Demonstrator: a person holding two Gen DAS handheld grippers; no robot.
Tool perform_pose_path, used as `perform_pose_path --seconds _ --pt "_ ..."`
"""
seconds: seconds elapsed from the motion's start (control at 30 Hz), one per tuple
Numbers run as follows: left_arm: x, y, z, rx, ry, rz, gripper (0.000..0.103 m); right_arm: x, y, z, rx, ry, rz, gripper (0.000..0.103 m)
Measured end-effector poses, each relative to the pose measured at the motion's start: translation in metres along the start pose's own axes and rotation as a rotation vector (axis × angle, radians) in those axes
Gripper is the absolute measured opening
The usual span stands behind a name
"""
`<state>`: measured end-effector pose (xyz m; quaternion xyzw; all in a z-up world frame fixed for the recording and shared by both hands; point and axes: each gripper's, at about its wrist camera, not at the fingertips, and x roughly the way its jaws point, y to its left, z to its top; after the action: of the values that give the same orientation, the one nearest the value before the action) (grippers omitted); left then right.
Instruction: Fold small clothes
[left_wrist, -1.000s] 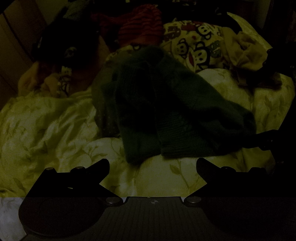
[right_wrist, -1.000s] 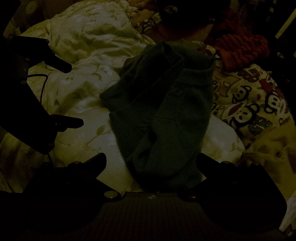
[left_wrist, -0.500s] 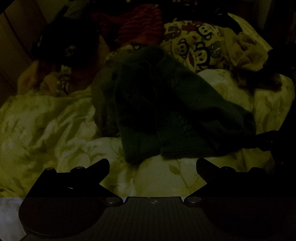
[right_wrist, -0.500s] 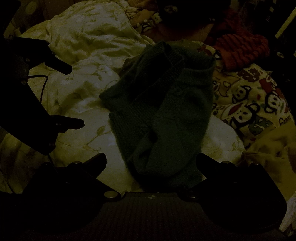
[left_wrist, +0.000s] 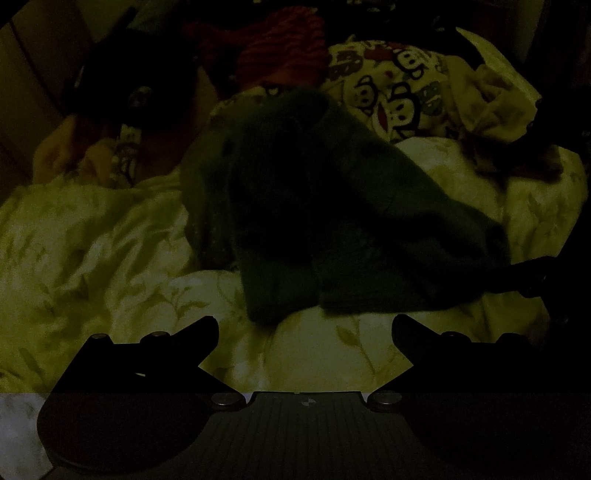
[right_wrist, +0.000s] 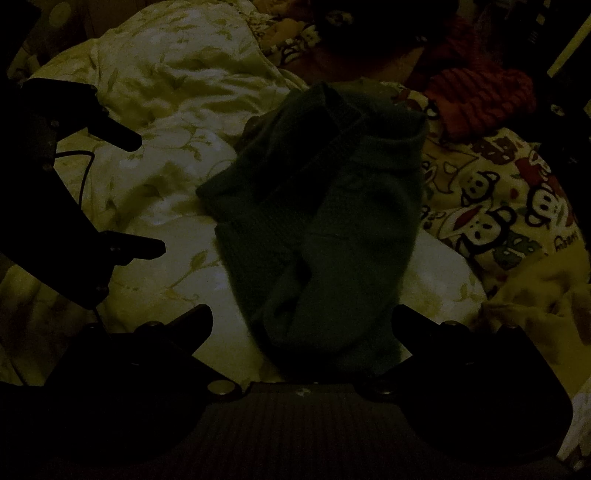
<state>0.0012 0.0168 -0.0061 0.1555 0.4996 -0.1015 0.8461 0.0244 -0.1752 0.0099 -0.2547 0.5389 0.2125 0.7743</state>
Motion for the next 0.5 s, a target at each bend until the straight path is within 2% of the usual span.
perform_pose_path --seconds 0.37,0.5 --pt "0.0027 0.0013 -0.0013 -0.017 -0.01 -0.007 0.103 0.0007 -0.0012 -0.0028 0.019 -0.017 0.007 0.103" --pt "0.0069 0.0087 -0.0035 -0.034 -0.084 -0.034 0.103 -0.0045 -0.0032 -0.005 0.026 -0.082 0.011 0.103"
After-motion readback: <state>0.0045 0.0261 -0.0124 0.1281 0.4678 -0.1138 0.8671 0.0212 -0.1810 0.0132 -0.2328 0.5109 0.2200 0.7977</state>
